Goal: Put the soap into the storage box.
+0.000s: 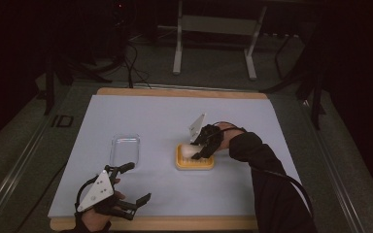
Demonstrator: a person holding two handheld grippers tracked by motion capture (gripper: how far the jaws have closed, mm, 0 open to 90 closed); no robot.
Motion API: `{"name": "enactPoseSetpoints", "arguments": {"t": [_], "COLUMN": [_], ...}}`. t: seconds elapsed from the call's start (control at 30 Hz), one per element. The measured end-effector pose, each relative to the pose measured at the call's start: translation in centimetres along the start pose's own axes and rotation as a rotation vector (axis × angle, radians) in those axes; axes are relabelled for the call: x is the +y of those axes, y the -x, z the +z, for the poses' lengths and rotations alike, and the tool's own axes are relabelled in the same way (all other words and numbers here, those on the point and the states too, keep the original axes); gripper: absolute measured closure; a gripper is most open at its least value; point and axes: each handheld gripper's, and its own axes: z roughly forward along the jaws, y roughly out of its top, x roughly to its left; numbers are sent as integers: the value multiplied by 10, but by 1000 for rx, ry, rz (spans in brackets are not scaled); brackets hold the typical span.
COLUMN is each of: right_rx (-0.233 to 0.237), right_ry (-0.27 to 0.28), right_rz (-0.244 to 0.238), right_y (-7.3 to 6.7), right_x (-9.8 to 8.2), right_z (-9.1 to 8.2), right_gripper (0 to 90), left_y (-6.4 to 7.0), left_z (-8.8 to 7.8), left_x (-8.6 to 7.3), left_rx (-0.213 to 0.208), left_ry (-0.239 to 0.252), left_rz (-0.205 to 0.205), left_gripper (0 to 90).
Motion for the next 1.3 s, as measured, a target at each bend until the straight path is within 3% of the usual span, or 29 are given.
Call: {"name": "enactPoseSetpoints", "arguments": {"t": [0.4, 0.77, 1.03, 1.17, 1.3], "right_rx": [17, 42, 23, 4, -40], "right_ry": [-26, -59, -20, 4, 13], "right_rz": [11, 29, 47, 70, 92], "right_y": [4, 5, 6, 3, -2], "right_x": [-9, -11, -9, -6, -4], "right_z": [24, 33, 21, 4, -6], "right_gripper": [495, 481, 454, 444, 402], "left_y": [0, 0, 0, 0, 0], "left_z": [1, 1, 1, 1, 1], "left_x": [0, -1, -1, -1, -1], "left_rx": [-2, -2, -1, 0, 0], "left_ry": [-5, -8, -10, -10, -12], "left_rz": [4, 5, 6, 6, 7], "left_gripper": [7, 7, 7, 8, 8]}}
